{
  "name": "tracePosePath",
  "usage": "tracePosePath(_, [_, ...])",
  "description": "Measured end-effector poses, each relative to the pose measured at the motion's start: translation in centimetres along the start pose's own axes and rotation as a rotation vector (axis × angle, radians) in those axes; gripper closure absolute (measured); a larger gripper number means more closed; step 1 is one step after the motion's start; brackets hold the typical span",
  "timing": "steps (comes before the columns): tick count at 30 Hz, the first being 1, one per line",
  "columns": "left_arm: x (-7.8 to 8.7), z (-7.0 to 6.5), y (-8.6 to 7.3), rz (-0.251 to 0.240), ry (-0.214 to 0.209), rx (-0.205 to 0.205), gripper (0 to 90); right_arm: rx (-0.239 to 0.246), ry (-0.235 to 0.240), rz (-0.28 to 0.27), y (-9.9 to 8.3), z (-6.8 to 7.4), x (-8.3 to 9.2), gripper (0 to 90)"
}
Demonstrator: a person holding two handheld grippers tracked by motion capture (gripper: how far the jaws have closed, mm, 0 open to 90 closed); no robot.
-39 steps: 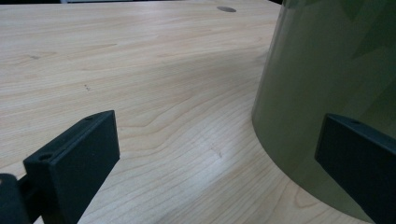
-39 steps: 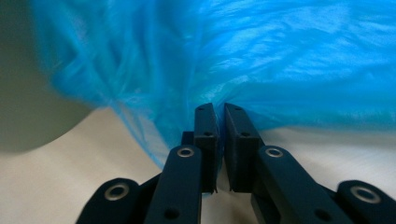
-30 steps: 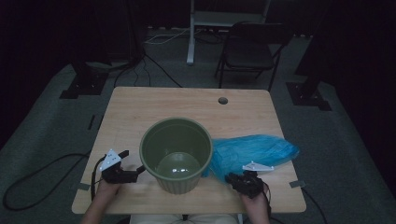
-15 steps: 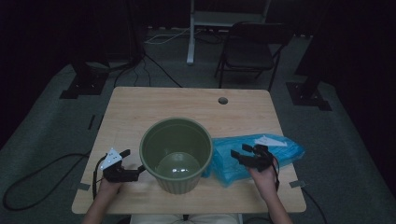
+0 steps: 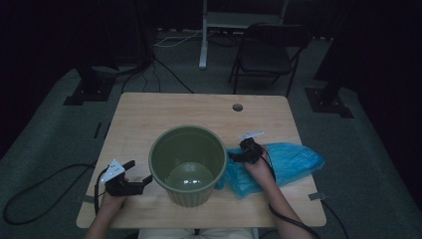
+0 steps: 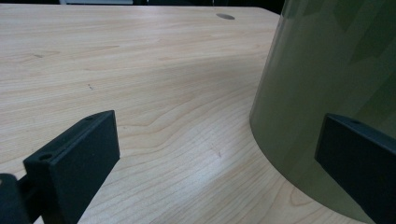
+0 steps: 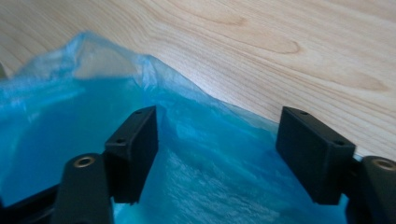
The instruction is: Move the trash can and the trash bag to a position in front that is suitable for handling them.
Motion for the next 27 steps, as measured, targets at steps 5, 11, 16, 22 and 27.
tracePosePath(5, [0.1, 0.1, 0.0, -0.008, 0.003, 0.011, 0.5, 0.054, -0.055, -0.012, -0.6, 0.7, 0.3, 42.9])
tracePosePath(11, [-0.1, 0.0, 0.1, -0.005, -0.01, 0.009, 0.5, 0.074, -0.069, -0.02, -0.8, 1.0, 0.7, 89.3])
tracePosePath(16, [-0.3, 0.0, 0.1, -0.005, -0.014, 0.007, 0.4, -0.075, -0.134, -0.111, 1.0, -1.1, 0.8, 90.0])
tracePosePath(22, [-0.2, -0.1, 0.2, -0.01, -0.008, -0.001, 0.5, -0.264, -0.196, -0.236, 4.7, -3.2, 1.9, 89.8])
tracePosePath(27, [0.0, -0.1, 0.2, -0.013, -0.007, -0.002, 0.4, -0.269, -0.186, -0.208, 6.9, -3.5, 1.6, 57.9])
Point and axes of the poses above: each handheld gripper's, and its own axes: x roughly backward along the jaws, y roughly out of its top, z roughly to its left, the point moved 1 cm from there along -x, roughly forward along the jaws, and after that the axes turned 2 degrees about z, right-handed, at the moved point
